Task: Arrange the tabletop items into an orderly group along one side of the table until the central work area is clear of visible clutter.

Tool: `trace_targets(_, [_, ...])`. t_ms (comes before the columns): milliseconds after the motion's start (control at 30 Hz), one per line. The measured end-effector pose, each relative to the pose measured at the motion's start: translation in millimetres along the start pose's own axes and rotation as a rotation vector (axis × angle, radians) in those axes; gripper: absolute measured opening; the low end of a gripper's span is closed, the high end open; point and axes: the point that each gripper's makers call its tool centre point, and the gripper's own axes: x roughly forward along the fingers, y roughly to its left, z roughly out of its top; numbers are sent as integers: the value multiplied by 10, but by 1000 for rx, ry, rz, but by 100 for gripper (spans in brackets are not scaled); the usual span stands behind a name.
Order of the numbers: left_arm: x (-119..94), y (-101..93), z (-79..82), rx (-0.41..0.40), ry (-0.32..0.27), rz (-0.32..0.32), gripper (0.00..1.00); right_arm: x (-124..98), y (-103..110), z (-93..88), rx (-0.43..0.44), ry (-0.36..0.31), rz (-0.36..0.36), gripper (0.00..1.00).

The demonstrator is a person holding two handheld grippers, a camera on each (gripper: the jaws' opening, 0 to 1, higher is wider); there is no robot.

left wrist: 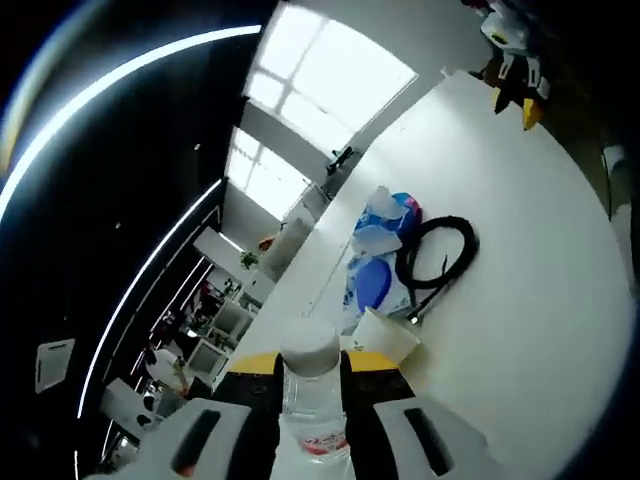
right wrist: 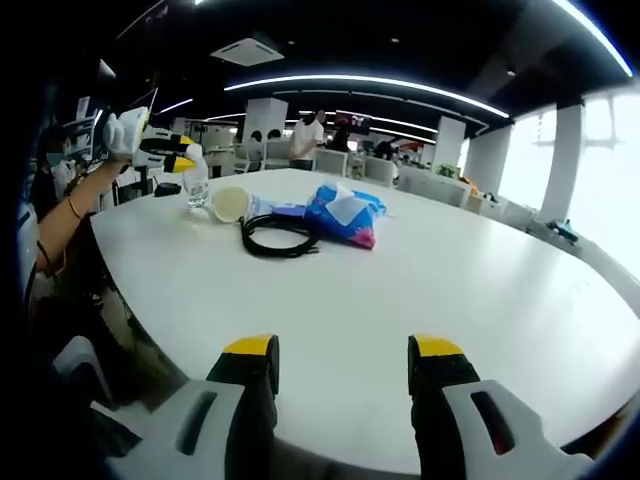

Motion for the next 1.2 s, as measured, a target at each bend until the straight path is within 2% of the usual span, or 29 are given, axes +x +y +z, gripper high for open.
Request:
trace_targets(333, [39,160,-61,-113,-10,16,21,2,2,-12,-1,4,1,50])
trace_targets(433, [56,397,-172,-257,1,77,21,0,-12,-22,6,4,-4,50])
trace_targets(533, [63,511,-243,-329,13,114,21,4,-1,-48,5,12,-2,49])
trace_targets(700, [73,571,-280,-361,16,133,20,3,-2,-58,5,15,-2,49])
trace_targets(733, [79,598,-301,-390,13,140,20,2,-5,-60,6,16,-2,49])
trace_targets(767, [75,713,-411,-517,11,184,20,-6,-33,-67,11,16,-11,49])
trace_targets(1033, [35,797,-520,-602,-5,201,20,-1,-44,-87,15,20,-13,49])
trace_targets(1067, [54,832,-563,-651,-45,200,20,29,-29,-100,18,26,-9,49])
trace_targets(1133, [62,930,-703,-785,-81,257,20,41,8,-104,16,26,2,49])
trace_targets(1167, [58,966,-772,-839,-90,265,20,43,21,-104,17,26,7,49])
trace_targets(1200, [59,1020,-812,-895,-130,263,20,42,29,-105,16,26,9,49])
